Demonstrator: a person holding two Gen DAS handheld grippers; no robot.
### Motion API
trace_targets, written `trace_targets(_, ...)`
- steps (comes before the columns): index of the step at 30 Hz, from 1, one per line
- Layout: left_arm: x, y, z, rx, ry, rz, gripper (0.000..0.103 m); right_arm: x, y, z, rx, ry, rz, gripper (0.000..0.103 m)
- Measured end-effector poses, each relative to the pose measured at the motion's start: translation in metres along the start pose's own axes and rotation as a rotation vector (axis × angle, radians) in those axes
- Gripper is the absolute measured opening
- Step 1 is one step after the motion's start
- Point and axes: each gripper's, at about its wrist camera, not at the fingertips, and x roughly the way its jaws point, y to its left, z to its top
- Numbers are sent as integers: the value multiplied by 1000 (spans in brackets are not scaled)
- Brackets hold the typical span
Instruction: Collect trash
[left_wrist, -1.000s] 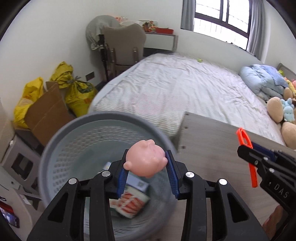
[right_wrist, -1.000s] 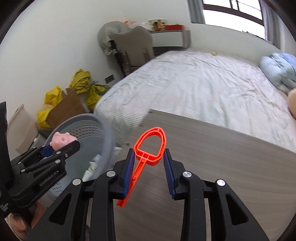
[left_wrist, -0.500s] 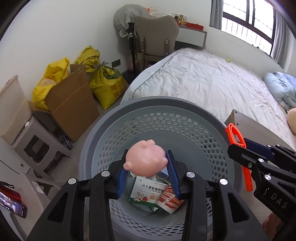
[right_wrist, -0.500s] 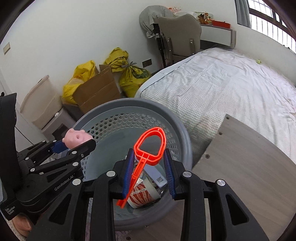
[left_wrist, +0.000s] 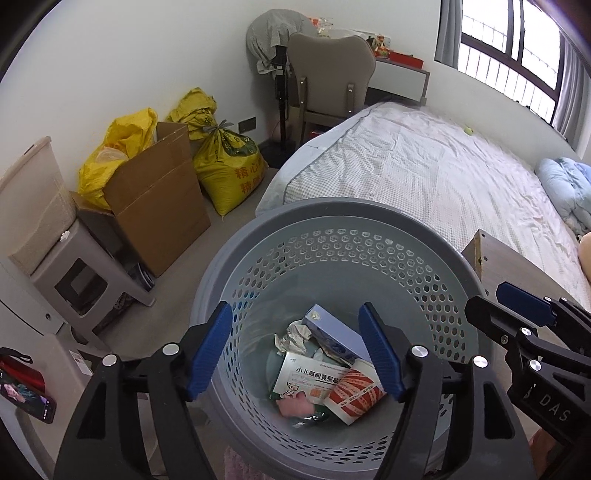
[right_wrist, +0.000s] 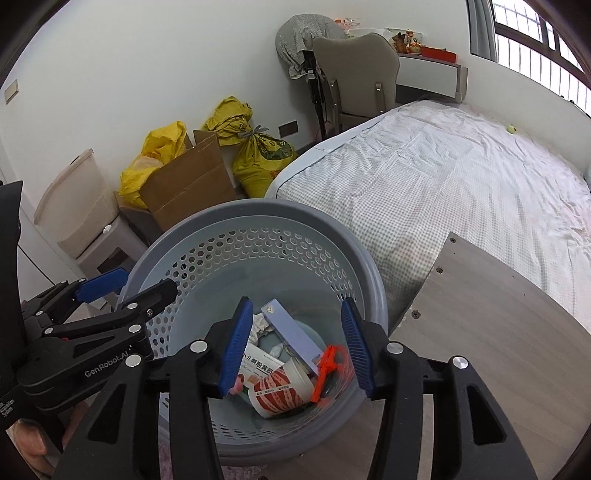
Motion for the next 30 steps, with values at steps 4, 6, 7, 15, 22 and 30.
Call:
trace_targets(4, -2, 2, -1, -2, -2, -2, 75, -3, 0, -2, 3, -3, -10, 49)
trace_targets(6, -3, 3, -1, -2, -2, 0, 75, -5, 1, -2, 4, -5, -17, 50)
trace_targets(7, -2, 2, -1, -3, -2, 0, 76, -6, 1, -2, 4, -7, -21, 52)
trace_targets(15, -9, 3, -3, -1, -11, 13, 84, -12, 0, -5, 11, -16, -37, 54)
trace_targets(22, -17, 4, -3, -2, -21, 32, 92, -16, 0, -7, 21, -19, -48, 56)
trace_targets(30, -22, 4, -3, -10, -20, 51, 96, -23, -3, -9, 32, -28, -59, 58)
